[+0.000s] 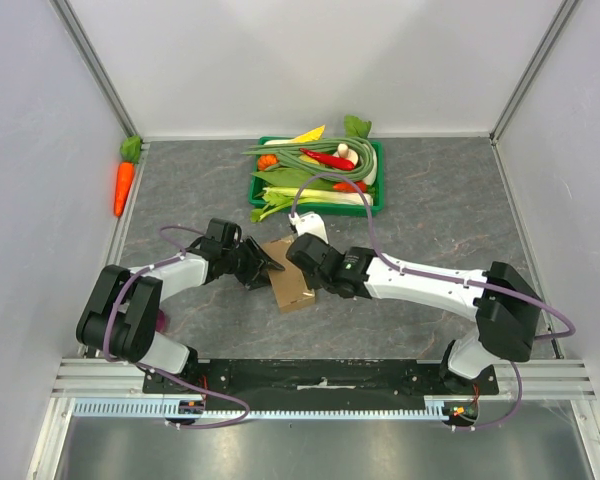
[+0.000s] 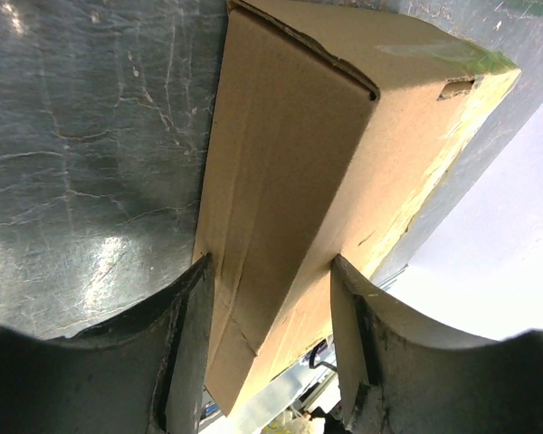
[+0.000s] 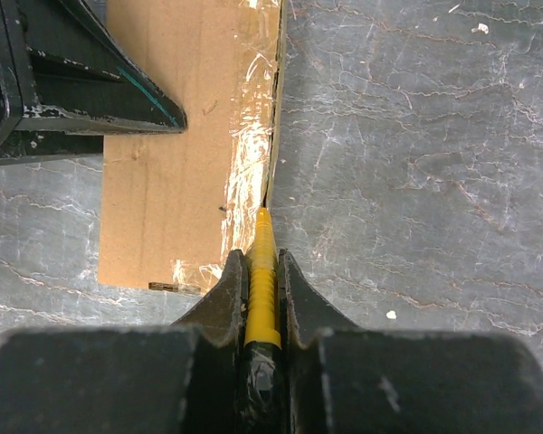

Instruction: Unpack the express box

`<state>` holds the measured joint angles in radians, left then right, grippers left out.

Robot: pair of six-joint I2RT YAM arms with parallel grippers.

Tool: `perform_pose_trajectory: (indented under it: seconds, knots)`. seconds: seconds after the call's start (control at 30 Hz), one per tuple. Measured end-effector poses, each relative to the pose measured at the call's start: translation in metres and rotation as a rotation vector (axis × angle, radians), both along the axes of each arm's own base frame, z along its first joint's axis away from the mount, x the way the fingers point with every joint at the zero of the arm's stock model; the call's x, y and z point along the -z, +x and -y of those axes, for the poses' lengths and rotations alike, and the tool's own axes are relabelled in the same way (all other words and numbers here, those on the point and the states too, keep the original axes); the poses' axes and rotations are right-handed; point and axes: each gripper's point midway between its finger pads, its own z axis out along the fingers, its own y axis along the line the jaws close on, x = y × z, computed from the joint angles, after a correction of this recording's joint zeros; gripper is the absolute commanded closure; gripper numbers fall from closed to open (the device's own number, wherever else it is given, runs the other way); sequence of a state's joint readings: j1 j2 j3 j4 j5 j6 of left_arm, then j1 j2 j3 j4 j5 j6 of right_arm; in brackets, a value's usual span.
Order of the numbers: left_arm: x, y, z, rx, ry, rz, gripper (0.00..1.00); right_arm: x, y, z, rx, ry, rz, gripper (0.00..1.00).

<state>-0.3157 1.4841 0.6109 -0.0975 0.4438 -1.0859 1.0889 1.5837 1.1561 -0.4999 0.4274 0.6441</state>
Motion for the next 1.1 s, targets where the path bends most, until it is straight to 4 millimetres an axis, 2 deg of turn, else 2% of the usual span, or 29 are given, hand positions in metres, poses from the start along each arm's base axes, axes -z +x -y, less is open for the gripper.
perform_pose_trajectory:
  seconds: [0.17, 0.27, 0.3, 0.37, 0.4, 0.57, 0.73, 0.83, 0.87, 0.9, 0.97, 1.1]
  knots:
    - [0.000, 0.000, 0.000, -0.002, -0.001, -0.001, 0.66, 0.003, 0.000, 0.000, 0.001, 0.014, 0.002, 1.00]
    - [-0.001, 0.000, 0.001, 0.002, -0.005, 0.000, 0.52, 0.004, 0.000, -0.001, 0.002, 0.013, 0.002, 1.00]
    - [0.000, 0.000, 0.001, 0.008, -0.005, 0.003, 0.42, 0.005, 0.000, -0.001, 0.003, 0.010, 0.001, 1.00]
    - [-0.001, 0.000, 0.001, 0.023, -0.004, 0.013, 0.35, 0.004, 0.002, -0.003, 0.005, -0.003, 0.001, 1.00]
    - [-0.001, 0.000, 0.000, 0.028, -0.003, 0.018, 0.28, 0.004, 0.003, -0.003, 0.006, -0.006, 0.001, 1.00]
    - [-0.002, 0.000, -0.008, 0.056, 0.030, 0.064, 0.16, 0.003, 0.012, -0.015, 0.030, -0.029, 0.008, 1.00]
    - [-0.006, -0.015, -0.010, 0.095, 0.030, 0.095, 0.17, 0.002, 0.019, -0.027, 0.060, -0.012, 0.013, 1.00]
    - [0.000, -0.024, -0.010, 0.111, 0.032, 0.079, 0.31, 0.002, 0.021, -0.028, 0.075, -0.006, 0.016, 1.00]
    - [0.001, -0.025, -0.009, 0.116, 0.029, 0.072, 0.41, 0.002, 0.021, -0.028, 0.077, -0.005, 0.015, 1.00]
    - [0.001, -0.024, -0.008, 0.119, 0.023, 0.072, 0.46, 0.002, 0.021, -0.028, 0.079, -0.005, 0.014, 1.00]
    - [0.002, -0.023, -0.006, 0.123, 0.016, 0.065, 0.53, 0.002, 0.021, -0.027, 0.083, -0.007, 0.014, 1.00]
    - [0.002, -0.018, -0.001, 0.125, -0.002, 0.048, 0.61, 0.002, 0.022, -0.024, 0.093, -0.012, 0.012, 1.00]
